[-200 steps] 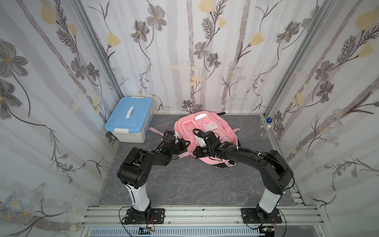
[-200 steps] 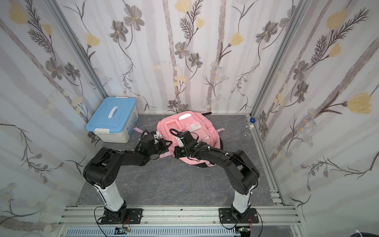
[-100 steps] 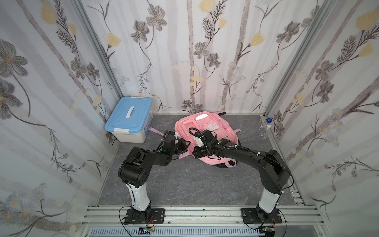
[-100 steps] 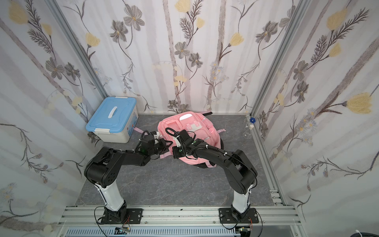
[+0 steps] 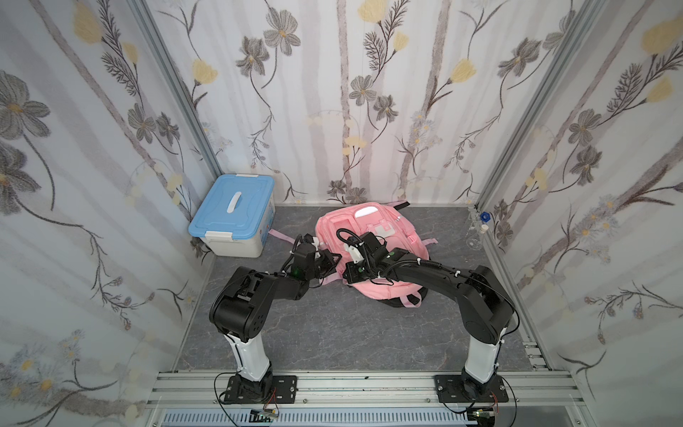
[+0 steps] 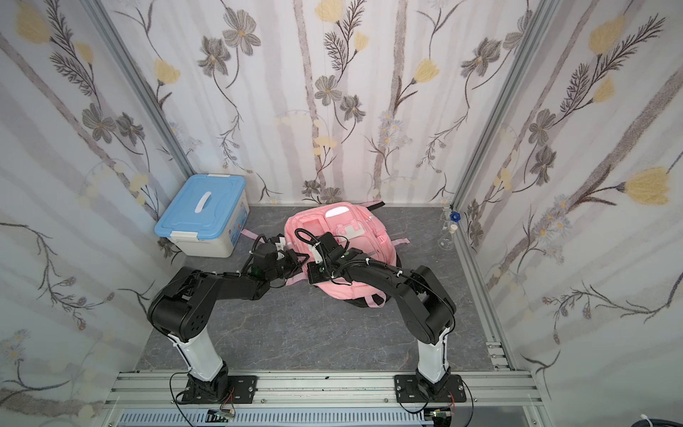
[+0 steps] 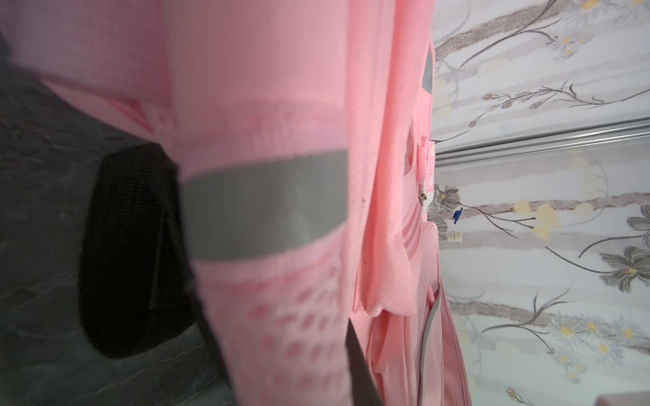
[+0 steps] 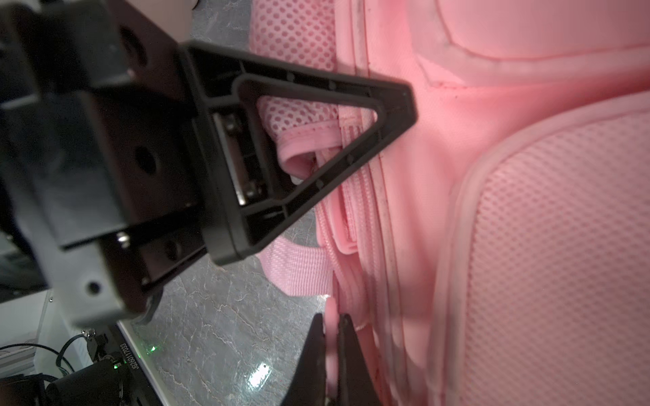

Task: Zip up the backpack
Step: Zip the zipper on the backpack.

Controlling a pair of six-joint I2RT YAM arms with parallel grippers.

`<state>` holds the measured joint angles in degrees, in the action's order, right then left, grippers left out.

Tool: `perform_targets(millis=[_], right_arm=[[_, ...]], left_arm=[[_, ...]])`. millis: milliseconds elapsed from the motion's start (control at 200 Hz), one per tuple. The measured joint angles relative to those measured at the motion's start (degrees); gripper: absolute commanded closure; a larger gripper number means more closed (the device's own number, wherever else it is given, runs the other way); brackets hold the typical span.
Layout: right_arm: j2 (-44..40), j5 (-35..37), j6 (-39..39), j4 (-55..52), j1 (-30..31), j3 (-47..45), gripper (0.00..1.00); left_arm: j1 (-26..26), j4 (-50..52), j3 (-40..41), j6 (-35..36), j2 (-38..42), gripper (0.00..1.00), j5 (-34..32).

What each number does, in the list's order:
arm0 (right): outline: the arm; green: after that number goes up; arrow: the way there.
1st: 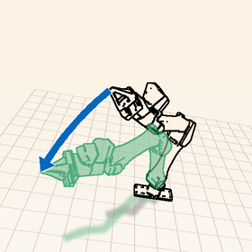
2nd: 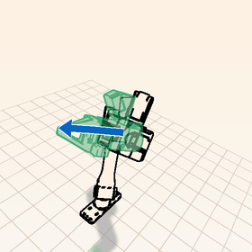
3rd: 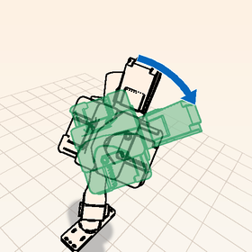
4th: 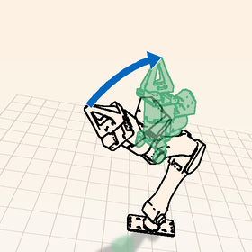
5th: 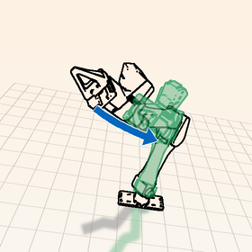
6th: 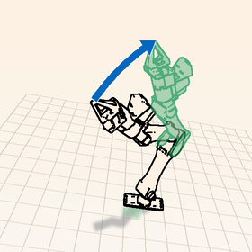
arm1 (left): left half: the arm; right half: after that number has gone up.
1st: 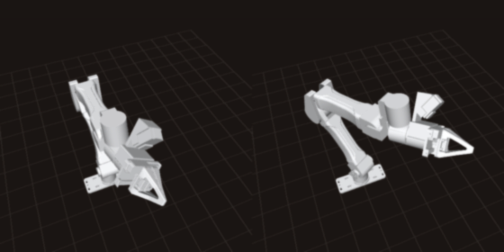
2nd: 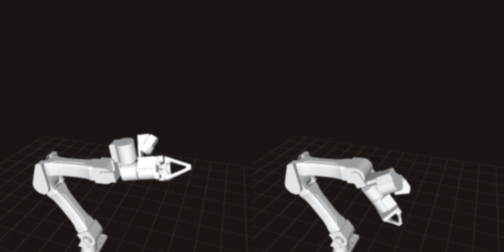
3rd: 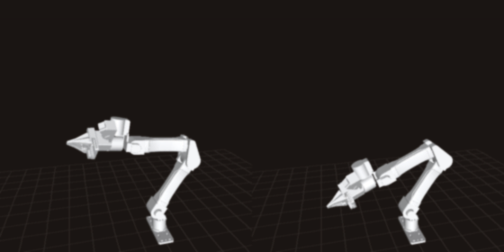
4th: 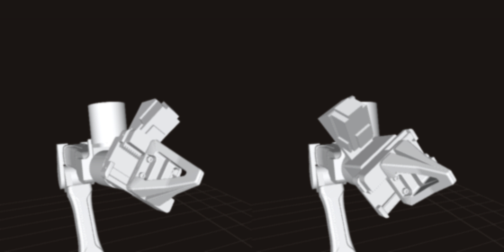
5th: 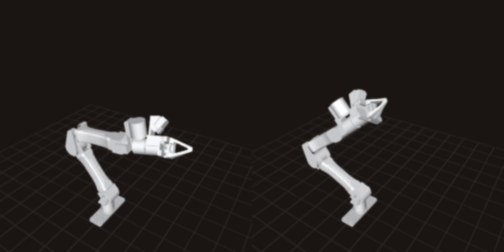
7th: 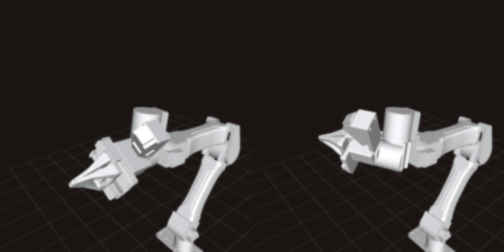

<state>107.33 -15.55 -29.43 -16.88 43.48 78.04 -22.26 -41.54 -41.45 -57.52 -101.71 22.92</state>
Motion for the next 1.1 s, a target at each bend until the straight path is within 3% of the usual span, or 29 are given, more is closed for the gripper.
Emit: perform_targets(millis=[100, 190, 235, 260, 350, 420, 894, 1029, 1099], right_arm=[[-1.2, -0.48, 1.75, -0.96, -0.55, 0.0, 1.0], [-2.71, -0.87, 3.08, -2.05, -1.42, -0.66, 1.0], [-3.67, -0.98, 3.5, -1.99, -2.08, -1.68, 1.0], [-4.24, -0.98, 3.78, -1.7, -2.49, -2.4, 1.0], [-6.12, -0.98, 4.48, -0.35, -3.74, -4.76, 1.0], [-7.8, -0.96, 4.96, 0.15, -4.59, -6.64, 1.0], [-12.94, -1.44, 5.97, 0.28, -5.73, -11.06, 1.0], [-13.22, -2.08, 5.99, 0.35, -5.73, -11.17, 1.0], [-13.22, -2.43, 6.1, 0.35, -5.73, -11.17, 1.0]], left_arm=[[-0.33, 2.71, 0.66, 0.37, 2.56, 0.99, -1.01], [-1.29, 5.11, 0.74, 0.76, 4.48, 0.72, -2.36], [-2.19, 6.1, 0.74, 1.03, 5.07, 0.48, -2.84], [-2.73, 6.51, 0.74, 1.11, 5.25, 0.4, -2.69], [-4.37, 7.74, 0.98, 1.25, 5.4, 0.24, -1.09], [-4.5, 8.28, 1.57, 1.27, 5.44, 0.17, 0.42], [2.56, 9.49, -1.29, 3.08, 2.73, 0.15, 1.77], [3.78, 6.75, -2.19, 2.62, -0.5, 0.2, 3.91], [3.93, 5.14, -2.91, 1.99, -1.66, 0.33, 4.59]])
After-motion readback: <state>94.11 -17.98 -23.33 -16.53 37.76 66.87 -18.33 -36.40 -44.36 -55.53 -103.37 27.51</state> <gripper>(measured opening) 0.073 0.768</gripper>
